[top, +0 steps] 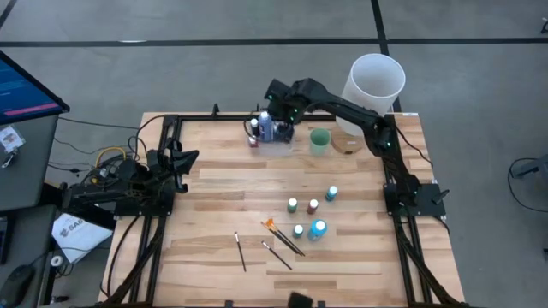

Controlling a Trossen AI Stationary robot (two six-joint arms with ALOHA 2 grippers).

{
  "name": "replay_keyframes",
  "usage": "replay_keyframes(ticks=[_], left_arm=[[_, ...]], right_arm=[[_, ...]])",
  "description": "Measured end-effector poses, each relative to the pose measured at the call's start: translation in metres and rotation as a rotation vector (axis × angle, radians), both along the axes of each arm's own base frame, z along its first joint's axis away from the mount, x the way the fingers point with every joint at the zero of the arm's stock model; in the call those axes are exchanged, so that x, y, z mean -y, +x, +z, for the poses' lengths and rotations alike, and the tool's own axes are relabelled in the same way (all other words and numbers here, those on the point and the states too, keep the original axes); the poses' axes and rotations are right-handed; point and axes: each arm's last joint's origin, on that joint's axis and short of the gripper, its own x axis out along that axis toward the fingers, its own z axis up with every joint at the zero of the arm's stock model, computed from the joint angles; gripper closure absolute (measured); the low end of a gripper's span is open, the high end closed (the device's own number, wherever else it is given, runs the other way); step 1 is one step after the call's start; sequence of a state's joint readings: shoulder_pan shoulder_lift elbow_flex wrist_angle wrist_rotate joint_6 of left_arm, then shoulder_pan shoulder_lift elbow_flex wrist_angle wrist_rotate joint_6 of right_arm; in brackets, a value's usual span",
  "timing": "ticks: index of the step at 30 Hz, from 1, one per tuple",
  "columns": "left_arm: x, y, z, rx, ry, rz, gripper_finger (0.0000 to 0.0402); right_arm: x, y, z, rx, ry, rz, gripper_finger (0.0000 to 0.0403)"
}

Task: Pick & Place Paint Supplies
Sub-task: Put the small top green paint bottle into the transparent bin

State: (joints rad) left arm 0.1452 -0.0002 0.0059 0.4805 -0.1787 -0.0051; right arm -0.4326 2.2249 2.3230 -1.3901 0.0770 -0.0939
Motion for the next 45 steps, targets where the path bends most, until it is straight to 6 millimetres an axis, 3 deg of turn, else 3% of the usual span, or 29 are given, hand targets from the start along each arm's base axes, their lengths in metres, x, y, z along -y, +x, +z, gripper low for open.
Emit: replay_keyframes(ticks=[8,16,21,28,40,45], left_arm=[[0.0,0.0,0.0,0.0,0.0,0.0,0.04],[0.0,0.0,0.0,0.0,0.0,-0.001,0.04],[0.0,0.0,0.0,0.0,0.0,0.0,0.04],[0.0,0.0,0.0,0.0,0.0,-0.001,0.04],[0.0,0.0,0.0,0.0,0.0,0.0,0.04],[0.0,0.0,0.0,0.0,0.0,0.0,0.04]], right_arm=[[-0.088,-0.01,-0.003,-0.116,0.071,0.037,0.0168],[-0.182,-0.016,0.004,0.031,0.064,0.12,0.0168],[-0.222,-0.012,-0.014,0.037,0.025,0.16,0.0168],[-0.237,-0.004,-0.051,-0.061,0.031,0.144,0.0168],[-0.235,-0.003,-0.051,-0.045,0.064,0.105,0.0168],[-0.237,-0.004,-0.063,-0.05,0.074,0.071,0.0168]])
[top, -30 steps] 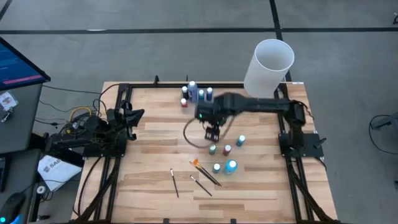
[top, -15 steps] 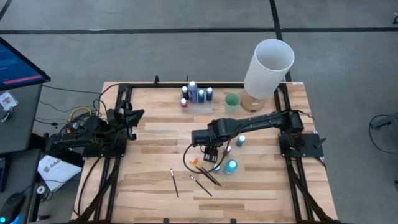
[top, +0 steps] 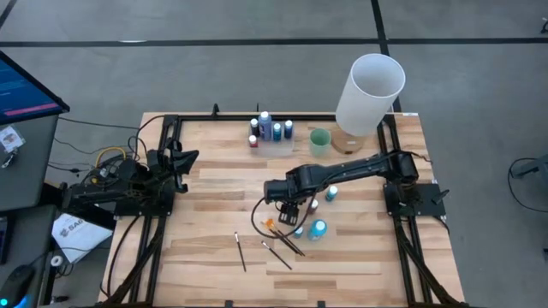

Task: Pick & Place Paint Supplies
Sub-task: Put the small top green paint bottle into the transparent bin

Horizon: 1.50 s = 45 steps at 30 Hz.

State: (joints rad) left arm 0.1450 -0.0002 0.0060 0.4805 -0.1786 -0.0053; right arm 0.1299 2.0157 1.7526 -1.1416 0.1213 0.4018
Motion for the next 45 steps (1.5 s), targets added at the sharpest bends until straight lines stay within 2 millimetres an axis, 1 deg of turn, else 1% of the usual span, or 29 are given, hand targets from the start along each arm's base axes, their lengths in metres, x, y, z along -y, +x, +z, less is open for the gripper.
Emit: replay_keyframes(ticks=[4,7,11,15,20,25,30,33,36,41,43,45], left_arm=[[0.0,0.0,0.0,0.0,0.0,0.0,0.04],[0.0,0.0,0.0,0.0,0.0,0.0,0.04],[0.0,0.0,0.0,0.0,0.0,0.0,0.04],[0.0,0.0,0.0,0.0,0.0,-0.001,0.04],[0.001,0.0,0.0,0.0,0.0,-0.012,0.04],[0.001,0.0,0.0,0.0,0.0,-0.017,0.04],[0.001,0.0,0.0,0.0,0.0,-0.016,0.04],[0.001,0.0,0.0,0.0,0.0,-0.016,0.04],[0.001,0.0,0.0,0.0,0.0,-0.016,0.04],[0.001,0.0,0.0,0.0,0.0,-0.016,0.04],[0.001,0.0,0.0,0.0,0.0,-0.016,0.04],[0.001,0.0,0.0,0.0,0.0,-0.016,0.04]], right_arm=[[0.005,-0.004,-0.01,-0.036,0.014,-0.014,0.0168],[0.009,-0.002,-0.017,-0.025,0.019,-0.032,0.0168],[0.013,-0.001,-0.02,-0.02,0.034,-0.051,0.0176],[0.013,-0.001,-0.02,-0.022,0.05,-0.05,0.0211],[0.013,-0.003,-0.02,-0.034,0.054,-0.06,0.0297],[0.017,-0.002,-0.02,-0.038,0.052,-0.048,0.0301],[0.03,-0.002,-0.017,-0.033,0.046,-0.059,0.0301],[0.04,0.002,-0.006,-0.002,0.036,-0.047,0.0301],[0.052,0.006,0.014,0.035,0.026,-0.028,0.0301],[0.075,0.014,0.055,0.171,-0.001,-0.001,0.0301],[0.087,0.016,0.074,0.231,-0.04,0.0,0.0301],[0.099,0.016,0.089,0.274,-0.097,-0.007,0.0301]])
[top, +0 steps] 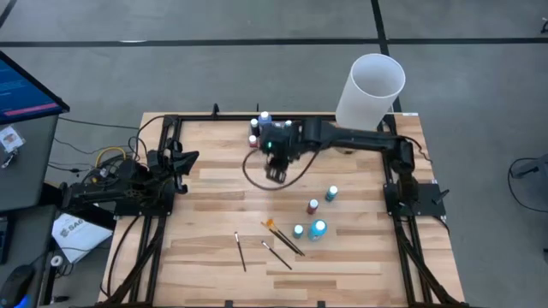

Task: Pick & Place Paint Supplies
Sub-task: Put the small top green paint bottle into the transparent bin

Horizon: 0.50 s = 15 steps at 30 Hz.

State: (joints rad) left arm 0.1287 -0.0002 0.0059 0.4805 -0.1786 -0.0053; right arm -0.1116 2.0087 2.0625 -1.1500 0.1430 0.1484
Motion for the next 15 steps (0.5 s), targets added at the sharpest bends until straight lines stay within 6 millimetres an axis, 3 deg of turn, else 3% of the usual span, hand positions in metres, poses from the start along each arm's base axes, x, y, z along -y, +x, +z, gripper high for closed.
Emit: replay_keyframes(ticks=[3,9,15], left_arm=[[0.0,0.0,0.0,0.0,0.0,0.0,0.04],[0.0,0.0,0.0,0.0,0.0,0.0,0.04],[0.0,0.0,0.0,0.0,0.0,0.0,0.04]], right_arm=[[0.024,-0.001,0.011,0.039,-0.041,-0.045,0.0301],[0.072,-0.008,0.014,0.102,-0.049,-0.195,0.0301],[0.091,-0.012,0.015,0.131,-0.031,-0.278,0.0301]])
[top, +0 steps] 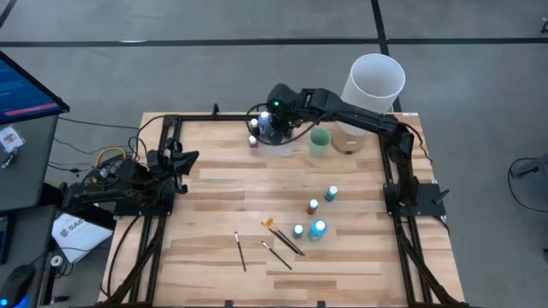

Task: Pick & Place Paint Supplies
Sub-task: Put the small top green paint bottle into the transparent bin

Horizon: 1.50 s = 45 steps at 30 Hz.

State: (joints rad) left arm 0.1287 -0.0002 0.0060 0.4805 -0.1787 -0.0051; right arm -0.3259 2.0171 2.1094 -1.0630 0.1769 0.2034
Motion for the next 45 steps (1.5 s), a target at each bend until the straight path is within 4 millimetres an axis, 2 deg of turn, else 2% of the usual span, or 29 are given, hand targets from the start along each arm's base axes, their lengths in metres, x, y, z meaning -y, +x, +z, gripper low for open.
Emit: replay_keyframes(ticks=[3,6,8,15,24,28,36,45], left_arm=[[0.0,0.0,0.0,0.0,0.0,0.0,0.04],[0.0,0.0,0.0,0.0,0.0,0.0,0.04],[0.0,0.0,0.0,0.0,0.0,0.0,0.04],[0.0,0.0,0.0,0.0,0.0,0.0,0.04],[0.0,0.0,0.0,0.0,0.0,0.0,0.04],[0.0,0.0,0.0,0.001,0.0,0.0,0.04],[0.0,0.0,0.0,0.0,0.0,-0.001,0.04],[0.0,0.0,0.0,0.001,0.0,0.0,0.04]], right_arm=[[0.006,0.008,-0.014,-0.029,0.013,-0.014,0.0301],[0.015,0.013,-0.045,-0.148,0.061,-0.006,0.0301],[0.018,0.02,-0.057,-0.169,0.062,0.013,0.0301],[0.027,0.022,-0.062,-0.168,0.067,-0.005,0.0301],[0.033,0.043,-0.11,-0.251,0.138,0.026,0.0301],[0.037,0.046,-0.11,-0.262,0.141,0.025,0.0301],[0.042,0.034,-0.111,-0.362,0.156,-0.022,0.0301],[0.06,0.03,-0.11,-0.325,0.133,-0.065,0.0301]])
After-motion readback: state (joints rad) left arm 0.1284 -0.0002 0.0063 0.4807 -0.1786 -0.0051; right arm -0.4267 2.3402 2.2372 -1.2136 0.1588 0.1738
